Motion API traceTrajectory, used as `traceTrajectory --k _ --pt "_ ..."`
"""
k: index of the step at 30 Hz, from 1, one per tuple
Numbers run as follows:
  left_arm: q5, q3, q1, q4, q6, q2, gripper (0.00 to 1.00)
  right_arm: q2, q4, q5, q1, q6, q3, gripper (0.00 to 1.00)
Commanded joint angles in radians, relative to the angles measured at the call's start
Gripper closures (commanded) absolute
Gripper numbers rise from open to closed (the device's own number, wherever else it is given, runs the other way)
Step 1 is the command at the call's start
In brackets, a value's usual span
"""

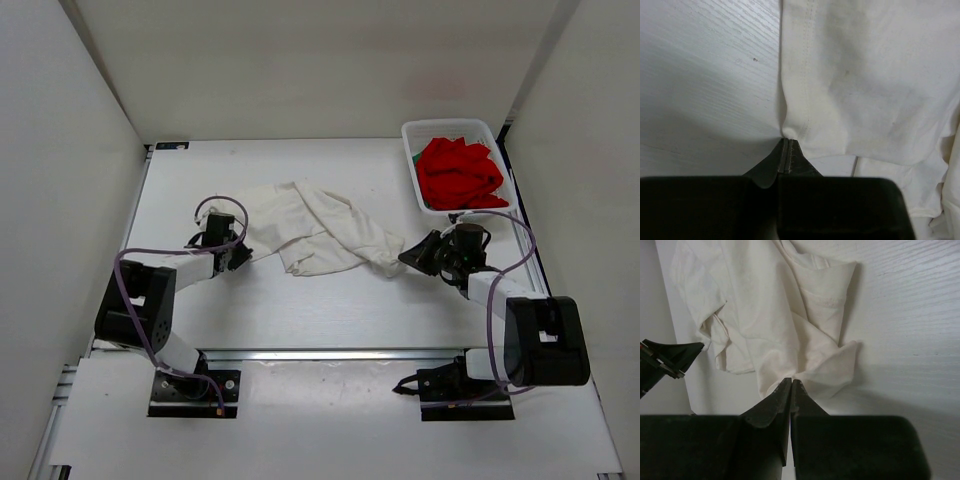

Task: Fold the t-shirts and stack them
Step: Flatten out the tshirt

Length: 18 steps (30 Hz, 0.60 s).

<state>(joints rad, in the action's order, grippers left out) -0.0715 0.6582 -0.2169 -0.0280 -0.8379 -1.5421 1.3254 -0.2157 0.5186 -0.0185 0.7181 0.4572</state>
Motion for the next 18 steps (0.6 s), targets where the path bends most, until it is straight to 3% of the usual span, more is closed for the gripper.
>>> traceTrajectory --k 1,6,11,18 --pt "0.002 0.046 0.016 -0.058 0.036 -0.001 1.0 -0.032 -0.018 0.004 0.014 -0.012 -0.003 1.0" --pt "0.068 0.112 0.101 -0.107 0.109 0.076 1.0 -0.087 0.116 0.024 -0.017 -0.048 0.052 1.0" --pt "0.173 0.286 0.275 -0.191 0.18 0.132 1.0 -0.236 0.392 0.04 -0.194 -0.104 0.26 1.0" --pt "0.236 0.452 0.349 -0.23 0.204 0.076 1.0 -0.434 0.454 0.092 -0.216 -0.006 0.293 1.0"
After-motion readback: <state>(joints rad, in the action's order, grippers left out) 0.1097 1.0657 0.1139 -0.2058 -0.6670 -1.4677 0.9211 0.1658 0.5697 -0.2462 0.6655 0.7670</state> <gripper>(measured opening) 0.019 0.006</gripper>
